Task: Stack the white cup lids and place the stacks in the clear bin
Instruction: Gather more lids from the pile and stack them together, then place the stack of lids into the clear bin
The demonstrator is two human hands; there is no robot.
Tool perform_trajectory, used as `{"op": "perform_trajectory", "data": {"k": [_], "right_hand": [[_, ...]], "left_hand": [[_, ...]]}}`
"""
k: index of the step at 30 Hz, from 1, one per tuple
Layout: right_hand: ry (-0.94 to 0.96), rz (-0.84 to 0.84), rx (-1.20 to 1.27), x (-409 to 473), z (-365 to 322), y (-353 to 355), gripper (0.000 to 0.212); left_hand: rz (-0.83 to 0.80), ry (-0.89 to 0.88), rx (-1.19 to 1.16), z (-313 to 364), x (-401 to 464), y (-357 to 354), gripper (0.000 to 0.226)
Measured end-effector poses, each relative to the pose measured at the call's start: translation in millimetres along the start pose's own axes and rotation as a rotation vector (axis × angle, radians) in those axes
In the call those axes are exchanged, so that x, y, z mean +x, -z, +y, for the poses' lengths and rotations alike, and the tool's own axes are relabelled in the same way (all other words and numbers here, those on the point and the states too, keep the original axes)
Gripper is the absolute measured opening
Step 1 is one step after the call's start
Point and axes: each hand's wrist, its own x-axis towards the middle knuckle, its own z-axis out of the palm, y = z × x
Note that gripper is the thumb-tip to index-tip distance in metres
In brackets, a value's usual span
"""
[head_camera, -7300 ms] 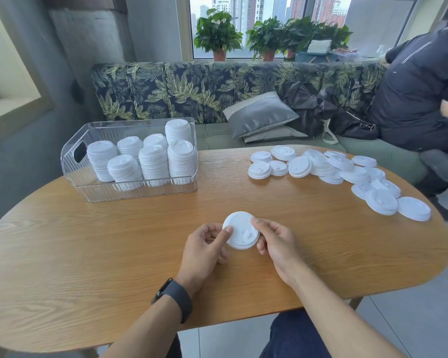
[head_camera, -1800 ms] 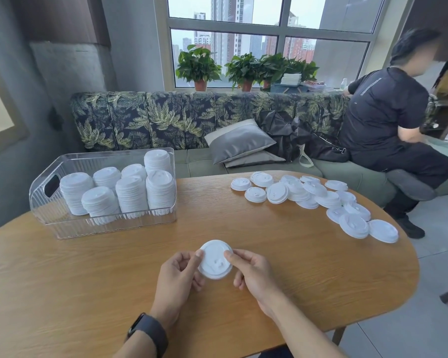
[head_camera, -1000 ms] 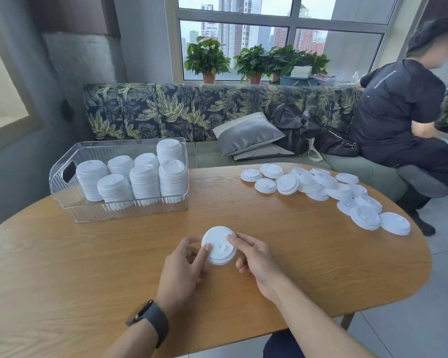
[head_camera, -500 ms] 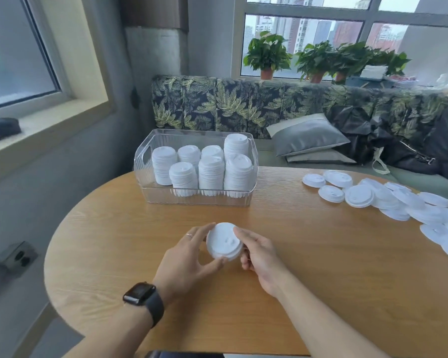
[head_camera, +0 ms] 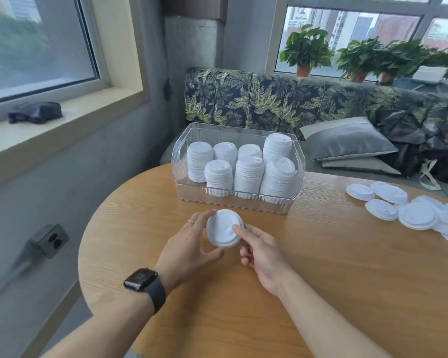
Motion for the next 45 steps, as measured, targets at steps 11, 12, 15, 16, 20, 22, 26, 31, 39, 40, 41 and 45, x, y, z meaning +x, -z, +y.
{"op": "perform_trajectory", "data": {"k": [11,12,15,16,20,22,26,31,39,40,41,45], "right_hand": [[0.010,-0.010,0.168,25,-7,-19,0.037],[0.011,0.018,0.179,27,-8,-19,0.042],[0.034,0.086,0.123,33,-10,-19,0.044],[0.049,0.105,0.101,35,-10,-18,0.043],[0.102,0.166,0.045,50,-6,-15,0.031],[0.129,0.182,-0.009,59,-5,-12,0.026],[0.169,0.193,-0.089,71,-4,-11,0.028],[0.191,0.173,-0.152,74,-4,-11,0.031],[0.226,0.197,-0.179,69,-2,-11,0.032],[0.227,0.202,-0.177,68,-1,-11,0.032],[0.229,0.206,-0.175,68,-1,-12,0.032],[0.233,0.213,-0.178,67,-1,-12,0.034]], "left_hand": [[0.142,-0.026,0.002,-4,42,18,0.092],[0.164,-0.027,-0.006,-3,51,23,0.091],[0.227,-0.028,-0.071,0,83,38,0.084],[0.233,-0.021,-0.072,-1,94,41,0.081],[0.194,0.005,-0.019,-9,133,45,0.077],[0.179,0.030,0.013,-15,146,44,0.075],[0.175,0.083,-0.010,-22,162,39,0.074],[0.176,0.094,-0.041,-27,174,35,0.060],[0.129,0.077,-0.080,-27,180,21,0.047],[0.126,0.077,-0.068,-27,180,19,0.046],[0.125,0.077,-0.059,-27,180,17,0.045],[0.113,0.067,-0.022,-26,181,13,0.045]]}}
